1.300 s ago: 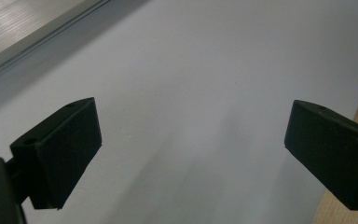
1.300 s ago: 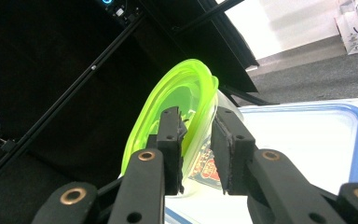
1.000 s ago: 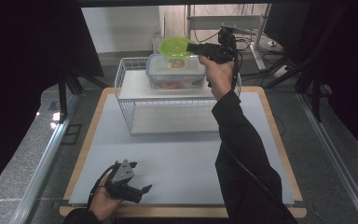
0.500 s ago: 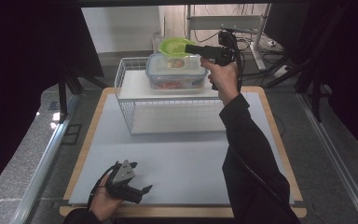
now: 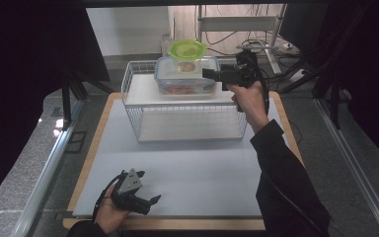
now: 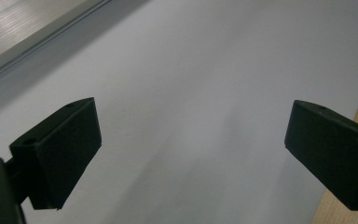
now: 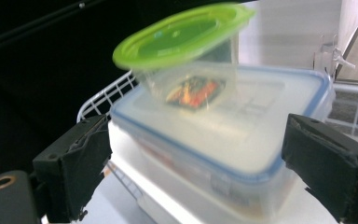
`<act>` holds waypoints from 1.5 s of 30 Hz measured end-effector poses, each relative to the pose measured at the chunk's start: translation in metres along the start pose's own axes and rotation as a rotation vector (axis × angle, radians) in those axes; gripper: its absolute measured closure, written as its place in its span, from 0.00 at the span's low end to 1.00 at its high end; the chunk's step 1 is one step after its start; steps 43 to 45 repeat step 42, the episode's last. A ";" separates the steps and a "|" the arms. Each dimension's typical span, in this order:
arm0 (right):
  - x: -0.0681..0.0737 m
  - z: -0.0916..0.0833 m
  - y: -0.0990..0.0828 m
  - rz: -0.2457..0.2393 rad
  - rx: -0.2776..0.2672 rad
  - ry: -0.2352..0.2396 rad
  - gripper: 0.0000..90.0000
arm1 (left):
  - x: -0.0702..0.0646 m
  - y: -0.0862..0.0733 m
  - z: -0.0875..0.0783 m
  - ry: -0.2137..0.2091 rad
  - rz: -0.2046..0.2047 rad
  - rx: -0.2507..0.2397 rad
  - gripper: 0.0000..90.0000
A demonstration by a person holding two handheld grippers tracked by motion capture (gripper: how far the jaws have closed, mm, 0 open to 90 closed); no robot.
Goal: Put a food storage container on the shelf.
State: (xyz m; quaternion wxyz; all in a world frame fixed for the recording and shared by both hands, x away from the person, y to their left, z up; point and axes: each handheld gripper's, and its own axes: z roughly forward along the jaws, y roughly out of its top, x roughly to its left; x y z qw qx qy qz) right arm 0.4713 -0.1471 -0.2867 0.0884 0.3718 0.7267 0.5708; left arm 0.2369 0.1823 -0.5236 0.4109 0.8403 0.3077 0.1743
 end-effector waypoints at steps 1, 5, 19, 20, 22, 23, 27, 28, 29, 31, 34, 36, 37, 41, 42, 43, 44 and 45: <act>0.001 -0.002 -0.003 -0.013 0.004 -0.002 0.09 | 0.000 0.000 0.000 -0.002 -0.002 -0.003 0.04; 0.005 -0.011 -0.017 -0.042 0.011 0.000 0.09 | 0.000 0.000 0.000 -0.007 -0.011 -0.015 0.04; 0.027 -0.036 -0.076 -0.178 0.076 0.002 0.06 | 0.000 0.001 -0.001 -0.003 -0.011 -0.016 0.03; 0.028 -0.038 -0.082 -0.187 0.084 0.000 0.06 | 0.001 0.001 -0.001 -0.005 -0.011 -0.014 0.03; 0.029 -0.040 -0.097 -0.203 0.106 -0.002 0.05 | 0.001 0.000 -0.001 -0.005 -0.017 -0.018 0.03; 0.029 -0.041 -0.106 -0.206 0.115 -0.004 0.05 | 0.001 0.000 -0.001 -0.005 -0.018 -0.018 0.03; 0.026 -0.046 -0.144 -0.214 0.159 -0.018 0.03 | 0.001 0.001 -0.001 -0.006 -0.024 -0.022 0.02; 0.025 -0.047 -0.153 -0.218 0.168 -0.024 0.03 | 0.001 0.000 -0.001 -0.005 -0.024 -0.022 0.02; 0.024 -0.048 -0.163 -0.222 0.178 -0.029 0.03 | 0.001 0.000 0.000 -0.006 -0.028 -0.021 0.02; 0.021 -0.050 -0.183 -0.225 0.192 -0.035 0.02 | 0.001 0.000 0.000 -0.006 -0.026 -0.019 0.02; 0.017 -0.055 -0.213 -0.205 0.205 -0.037 0.02 | 0.000 0.000 0.000 -0.008 -0.023 -0.017 0.02; 0.014 -0.056 -0.233 -0.190 0.238 -0.041 0.02 | 0.000 0.000 0.000 -0.006 -0.021 -0.012 0.02; 0.013 -0.055 -0.243 -0.191 0.259 -0.046 0.02 | 0.000 0.000 0.001 -0.004 -0.020 -0.011 0.02; 0.013 -0.050 -0.264 -0.230 0.373 -0.071 0.02 | 0.000 0.001 0.000 -0.001 -0.017 -0.015 0.02; 0.013 -0.049 -0.265 -0.233 0.379 -0.072 0.02 | 0.000 0.001 0.000 0.000 -0.018 -0.017 0.02; 0.013 -0.049 -0.265 -0.233 0.379 -0.072 0.02 | 0.000 0.001 0.000 0.000 -0.018 -0.017 0.02; 0.013 -0.049 -0.265 -0.233 0.379 -0.072 0.02 | 0.000 0.001 0.000 0.000 -0.018 -0.017 0.02; 0.013 -0.049 -0.265 -0.233 0.379 -0.072 0.02 | 0.000 0.001 0.000 0.000 -0.018 -0.017 0.02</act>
